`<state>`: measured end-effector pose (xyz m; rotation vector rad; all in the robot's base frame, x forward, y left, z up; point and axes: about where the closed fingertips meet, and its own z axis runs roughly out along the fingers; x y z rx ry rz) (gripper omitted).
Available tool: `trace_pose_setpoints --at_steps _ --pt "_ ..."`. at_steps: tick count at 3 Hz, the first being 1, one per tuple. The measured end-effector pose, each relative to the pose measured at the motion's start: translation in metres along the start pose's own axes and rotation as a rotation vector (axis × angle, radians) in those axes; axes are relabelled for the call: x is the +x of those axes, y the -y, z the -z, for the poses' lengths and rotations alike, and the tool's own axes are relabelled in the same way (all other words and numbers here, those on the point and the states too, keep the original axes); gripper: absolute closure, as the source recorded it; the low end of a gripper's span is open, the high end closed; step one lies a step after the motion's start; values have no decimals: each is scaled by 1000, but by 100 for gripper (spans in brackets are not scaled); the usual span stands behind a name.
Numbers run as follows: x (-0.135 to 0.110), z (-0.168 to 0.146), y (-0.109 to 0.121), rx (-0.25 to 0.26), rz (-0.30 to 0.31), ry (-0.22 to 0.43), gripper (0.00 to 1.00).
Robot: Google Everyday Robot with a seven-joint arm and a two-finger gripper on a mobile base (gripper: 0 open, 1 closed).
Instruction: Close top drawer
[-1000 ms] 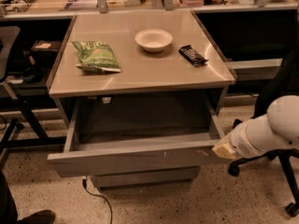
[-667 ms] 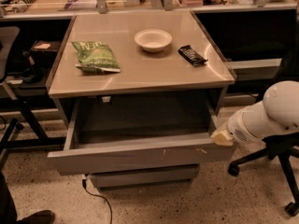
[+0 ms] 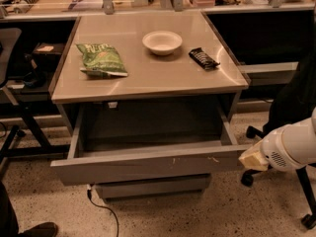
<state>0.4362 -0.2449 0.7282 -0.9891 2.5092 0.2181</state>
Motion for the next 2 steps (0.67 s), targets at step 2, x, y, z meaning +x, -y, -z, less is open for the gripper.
trace_pose_setpoints --at_steps 2 --pt "6 -27 5 5 -25 -36 100"
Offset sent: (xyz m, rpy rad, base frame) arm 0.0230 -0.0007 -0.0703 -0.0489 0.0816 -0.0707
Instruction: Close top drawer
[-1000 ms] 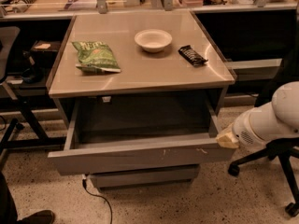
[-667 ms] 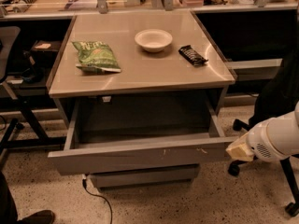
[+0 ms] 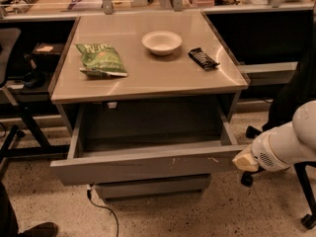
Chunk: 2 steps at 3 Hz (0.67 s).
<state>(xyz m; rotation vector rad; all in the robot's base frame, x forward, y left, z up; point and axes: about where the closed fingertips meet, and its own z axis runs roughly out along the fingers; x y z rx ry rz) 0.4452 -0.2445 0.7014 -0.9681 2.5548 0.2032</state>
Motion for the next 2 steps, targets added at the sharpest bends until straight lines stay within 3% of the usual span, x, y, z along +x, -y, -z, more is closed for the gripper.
trace_pose_setpoints --at_steps 2 --pt "-8 -44 22 42 -42 -26 100"
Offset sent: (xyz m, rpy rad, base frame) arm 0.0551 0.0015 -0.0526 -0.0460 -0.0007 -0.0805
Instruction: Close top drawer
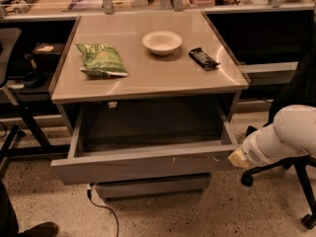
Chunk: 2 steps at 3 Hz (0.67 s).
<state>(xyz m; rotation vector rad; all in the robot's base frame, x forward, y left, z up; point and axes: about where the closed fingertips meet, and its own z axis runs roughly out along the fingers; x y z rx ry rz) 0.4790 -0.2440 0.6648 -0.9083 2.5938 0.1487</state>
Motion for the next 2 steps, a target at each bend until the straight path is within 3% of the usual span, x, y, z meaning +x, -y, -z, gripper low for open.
trace_pose_setpoints --at_steps 2 --pt "-44 -9 22 32 -28 70 100"
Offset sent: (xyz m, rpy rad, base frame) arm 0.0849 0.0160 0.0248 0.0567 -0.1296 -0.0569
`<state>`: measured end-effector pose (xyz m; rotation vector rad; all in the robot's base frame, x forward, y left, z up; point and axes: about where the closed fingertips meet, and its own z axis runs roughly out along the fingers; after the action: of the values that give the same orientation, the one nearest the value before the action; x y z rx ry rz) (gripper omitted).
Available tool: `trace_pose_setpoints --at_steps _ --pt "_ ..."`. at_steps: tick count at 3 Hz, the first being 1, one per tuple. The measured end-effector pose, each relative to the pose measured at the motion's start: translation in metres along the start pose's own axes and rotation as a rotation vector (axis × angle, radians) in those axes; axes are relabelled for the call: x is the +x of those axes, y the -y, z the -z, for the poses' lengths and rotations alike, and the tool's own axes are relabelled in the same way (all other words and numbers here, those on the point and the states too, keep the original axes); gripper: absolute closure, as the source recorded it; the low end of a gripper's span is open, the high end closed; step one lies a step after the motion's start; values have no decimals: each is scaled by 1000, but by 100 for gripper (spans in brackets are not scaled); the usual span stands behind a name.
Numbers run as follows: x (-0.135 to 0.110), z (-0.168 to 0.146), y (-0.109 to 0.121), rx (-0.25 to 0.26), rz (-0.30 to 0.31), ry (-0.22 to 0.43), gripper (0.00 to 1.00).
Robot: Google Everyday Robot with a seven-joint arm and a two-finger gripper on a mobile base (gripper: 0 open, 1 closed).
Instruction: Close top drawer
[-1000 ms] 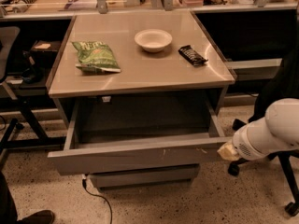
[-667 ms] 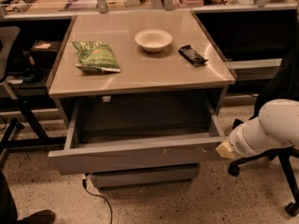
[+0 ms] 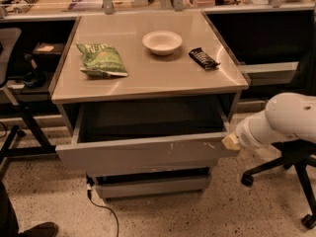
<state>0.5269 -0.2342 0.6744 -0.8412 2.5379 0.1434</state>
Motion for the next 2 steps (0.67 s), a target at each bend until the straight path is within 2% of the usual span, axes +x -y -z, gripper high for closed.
trace_pose_setpoints --at_steps 1,2 --pt "-45 -16 16 -10 -33 79 100" --pt "-45 -16 16 -10 -33 79 100"
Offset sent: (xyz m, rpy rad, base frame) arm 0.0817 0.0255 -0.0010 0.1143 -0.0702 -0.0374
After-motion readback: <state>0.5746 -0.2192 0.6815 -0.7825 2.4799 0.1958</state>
